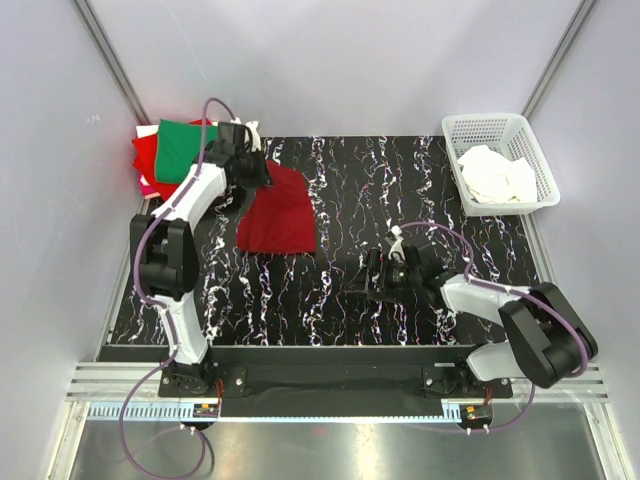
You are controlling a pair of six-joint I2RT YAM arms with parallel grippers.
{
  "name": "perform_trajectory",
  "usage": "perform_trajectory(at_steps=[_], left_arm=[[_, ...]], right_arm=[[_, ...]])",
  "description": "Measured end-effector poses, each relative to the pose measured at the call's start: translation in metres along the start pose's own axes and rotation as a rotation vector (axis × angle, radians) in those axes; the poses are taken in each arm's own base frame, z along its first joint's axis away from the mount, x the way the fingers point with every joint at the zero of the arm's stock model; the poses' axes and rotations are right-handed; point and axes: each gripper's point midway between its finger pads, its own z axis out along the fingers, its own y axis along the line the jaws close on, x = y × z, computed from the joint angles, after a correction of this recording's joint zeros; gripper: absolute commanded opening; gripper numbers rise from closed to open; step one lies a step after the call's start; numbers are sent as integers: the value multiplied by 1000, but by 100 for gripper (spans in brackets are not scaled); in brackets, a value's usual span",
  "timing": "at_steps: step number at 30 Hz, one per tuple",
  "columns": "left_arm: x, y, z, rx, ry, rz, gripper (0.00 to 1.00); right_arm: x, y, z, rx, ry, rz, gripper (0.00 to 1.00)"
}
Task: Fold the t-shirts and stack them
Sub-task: Neatly place the folded tshirt to the corner
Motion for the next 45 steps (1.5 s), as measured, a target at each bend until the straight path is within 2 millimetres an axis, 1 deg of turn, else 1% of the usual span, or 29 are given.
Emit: perform_trajectory(at_steps=[3, 6, 9, 12, 22, 27, 31, 32, 34, 40, 45], left_arm=[[-19, 10, 1, -17, -3, 34, 0], [-36, 20, 5, -30, -2, 74, 0], [-44, 30, 7, -42, 9, 107, 0], [-50, 39, 3, -57, 18, 119, 0], [-89, 66, -29, -100, -62, 108, 0], [-115, 67, -50, -103, -125, 113, 0], [-134, 63, -64, -74, -179, 118, 0], [-137, 66, -68, -67, -189, 112, 0], [-141, 71, -73, -57, -200, 98, 0], [-148, 95, -88, -58, -227, 40, 1], [-162, 105, -107, -58, -274, 12, 2]], right_arm=[[-4, 0, 6, -4, 5, 3, 100], [-7, 5, 8, -26, 1, -8, 100], [-9, 8, 9, -38, -6, -16, 100], [-11, 8, 10, -40, -7, -17, 100], [-10, 10, 12, -61, 7, -21, 100], [-11, 10, 15, -61, 10, -20, 100], [-10, 9, 17, -64, 27, -13, 100], [-10, 9, 17, -64, 29, -13, 100], [-10, 10, 19, -65, 33, -11, 100], [-10, 9, 20, -65, 38, -8, 100], [-10, 7, 21, -60, 41, -3, 100]])
